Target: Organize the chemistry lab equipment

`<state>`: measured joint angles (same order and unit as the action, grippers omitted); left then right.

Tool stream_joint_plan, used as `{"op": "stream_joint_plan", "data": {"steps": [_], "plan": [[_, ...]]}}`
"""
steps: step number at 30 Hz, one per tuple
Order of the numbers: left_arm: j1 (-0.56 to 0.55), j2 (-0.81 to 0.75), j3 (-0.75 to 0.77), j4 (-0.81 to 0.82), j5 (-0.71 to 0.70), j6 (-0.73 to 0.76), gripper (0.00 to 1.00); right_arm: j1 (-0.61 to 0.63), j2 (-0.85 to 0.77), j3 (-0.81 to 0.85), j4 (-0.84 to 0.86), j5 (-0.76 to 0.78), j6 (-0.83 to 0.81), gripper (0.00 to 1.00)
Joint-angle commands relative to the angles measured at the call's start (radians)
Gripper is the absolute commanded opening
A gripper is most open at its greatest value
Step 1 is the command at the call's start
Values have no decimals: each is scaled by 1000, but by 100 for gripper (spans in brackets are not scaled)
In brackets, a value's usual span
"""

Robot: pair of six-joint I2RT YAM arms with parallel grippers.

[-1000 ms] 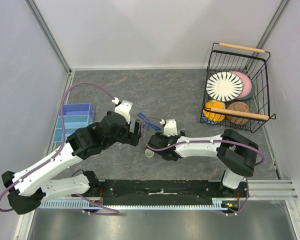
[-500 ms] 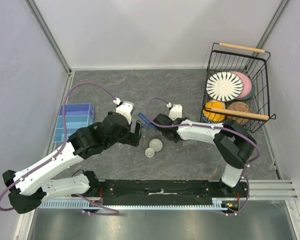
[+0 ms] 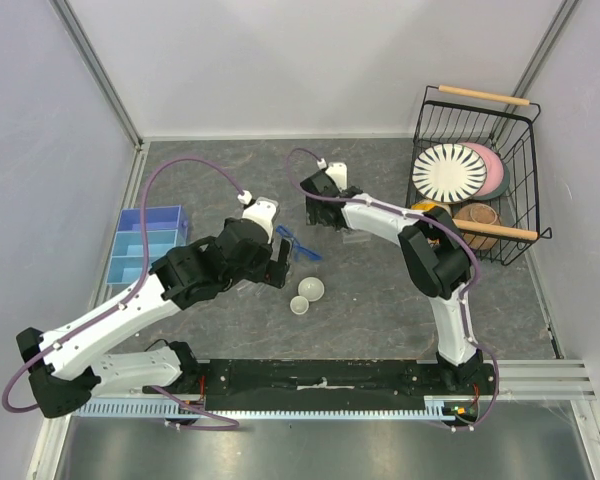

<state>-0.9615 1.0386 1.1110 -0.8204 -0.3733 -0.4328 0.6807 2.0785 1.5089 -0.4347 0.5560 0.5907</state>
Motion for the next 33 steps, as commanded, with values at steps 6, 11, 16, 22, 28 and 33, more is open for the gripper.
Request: {"op": "stream_joint_plan", "data": {"steps": [6,11,16,22,28,33], "plan": [[-2,38,76,62,-6,3,100,-102,138,309,-73,-240,-379,98],[-3,77,93,96,-29,8,100,-121,172,388,-141,-165,-466,98],[-3,120,93,113,-33,-6,100,-127,144,378,-148,-151,-470,98],[-3,112,78,104,-79,-29,99,-63,-74,197,-50,-205,-450,98],[0,83,17,34,-171,-174,94,86,-317,58,-41,-74,-416,98],[44,80,-61,-65,-201,-339,86,172,-515,-53,-42,-80,-390,98]]}}
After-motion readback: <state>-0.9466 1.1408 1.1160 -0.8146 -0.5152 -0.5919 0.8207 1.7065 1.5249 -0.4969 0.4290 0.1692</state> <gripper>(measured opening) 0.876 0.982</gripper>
